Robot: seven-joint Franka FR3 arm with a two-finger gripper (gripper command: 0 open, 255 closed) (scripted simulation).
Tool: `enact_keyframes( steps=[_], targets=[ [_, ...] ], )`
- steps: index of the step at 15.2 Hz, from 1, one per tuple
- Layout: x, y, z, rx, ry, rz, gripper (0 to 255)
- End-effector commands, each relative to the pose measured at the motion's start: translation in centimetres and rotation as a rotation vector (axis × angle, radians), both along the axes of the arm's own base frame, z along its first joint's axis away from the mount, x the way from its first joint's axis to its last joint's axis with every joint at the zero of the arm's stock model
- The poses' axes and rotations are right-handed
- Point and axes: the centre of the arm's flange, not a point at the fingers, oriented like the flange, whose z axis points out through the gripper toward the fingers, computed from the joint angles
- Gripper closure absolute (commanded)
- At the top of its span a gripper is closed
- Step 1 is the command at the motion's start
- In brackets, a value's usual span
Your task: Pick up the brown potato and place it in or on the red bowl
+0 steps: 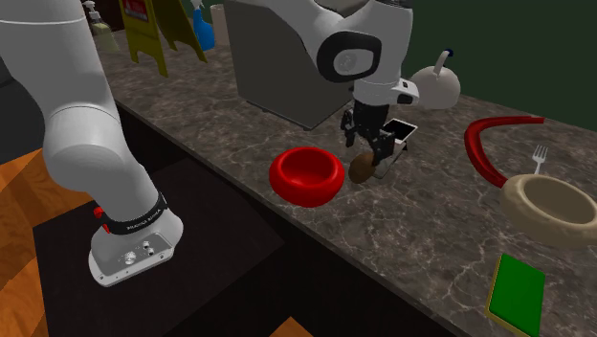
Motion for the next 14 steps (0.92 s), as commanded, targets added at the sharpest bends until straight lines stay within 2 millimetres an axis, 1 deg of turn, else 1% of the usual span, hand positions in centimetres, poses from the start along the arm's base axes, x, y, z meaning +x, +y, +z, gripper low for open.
enact_keyframes(
  steps=[1,7,14],
  targets=[
    [0.3,-0.6,-1.0,-0.001,-0.001,-0.003,0],
    [0.3,-0.6,-4.0,-0.001,-0.001,-0.003,0],
    [0.3,-0.6,-4.0,-0.001,-0.001,-0.003,0]
  ],
)
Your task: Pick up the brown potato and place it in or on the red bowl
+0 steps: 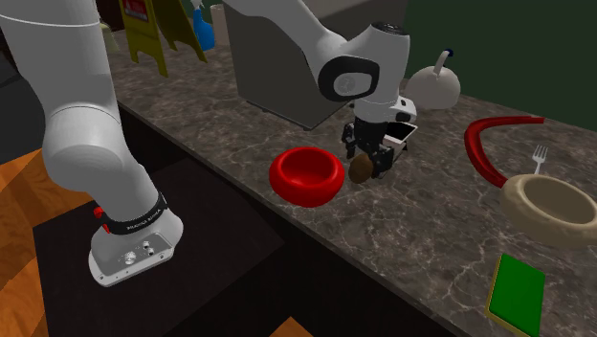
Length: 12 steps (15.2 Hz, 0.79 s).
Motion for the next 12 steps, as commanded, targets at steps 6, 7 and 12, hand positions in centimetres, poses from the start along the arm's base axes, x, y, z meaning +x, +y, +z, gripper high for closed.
enact_keyframes(
  steps=[6,7,12],
  targets=[
    [0.0,0.0,0.0,0.000,0.000,0.000,255],
    [0.0,0.0,0.0,0.000,0.000,0.000,255],
    [0.0,0.0,1.1,0.000,0.000,0.000,255]
  ],
)
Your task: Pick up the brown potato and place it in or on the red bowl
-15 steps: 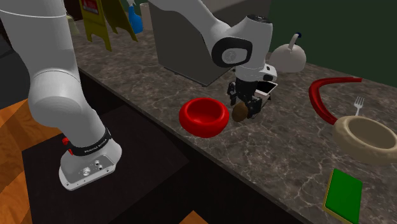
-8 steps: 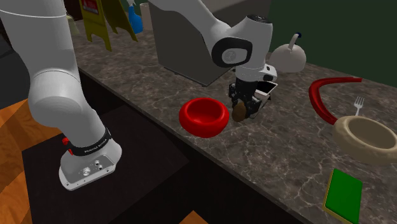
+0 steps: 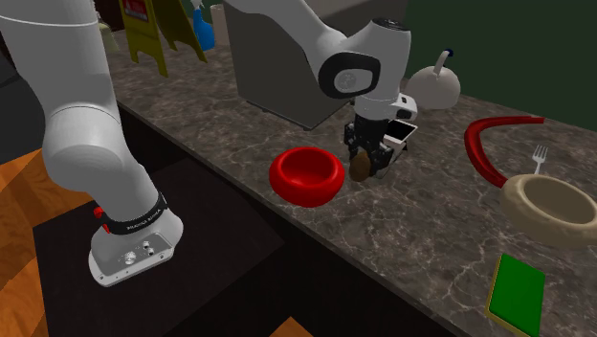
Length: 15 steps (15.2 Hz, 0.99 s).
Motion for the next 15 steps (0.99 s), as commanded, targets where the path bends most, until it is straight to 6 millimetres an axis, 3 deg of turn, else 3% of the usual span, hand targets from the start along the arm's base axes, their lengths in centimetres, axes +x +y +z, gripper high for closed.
enact_keyframes(
  steps=[1,15],
  targets=[
    [0.0,0.0,0.9,0.000,0.000,0.000,255],
    [0.0,0.0,8.3,0.000,0.000,0.000,255]
  ],
)
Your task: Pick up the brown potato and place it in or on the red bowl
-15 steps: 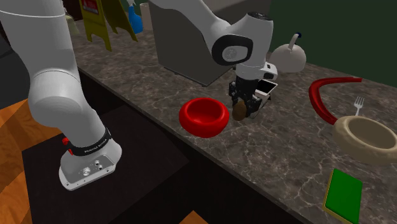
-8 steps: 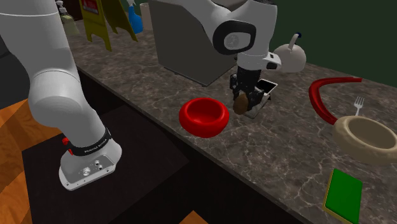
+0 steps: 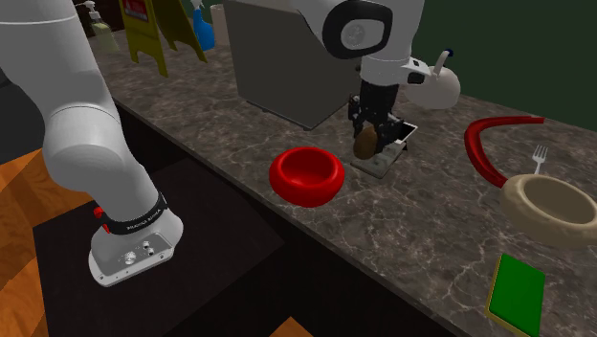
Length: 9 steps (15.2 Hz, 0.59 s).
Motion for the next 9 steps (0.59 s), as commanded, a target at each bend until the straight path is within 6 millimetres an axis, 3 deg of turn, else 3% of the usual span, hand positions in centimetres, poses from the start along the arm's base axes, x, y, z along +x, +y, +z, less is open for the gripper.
enact_keyframes(
  steps=[1,9],
  targets=[
    [0.0,0.1,1.0,0.000,0.000,0.000,255],
    [0.0,0.1,5.2,0.000,0.000,0.000,255]
  ],
)
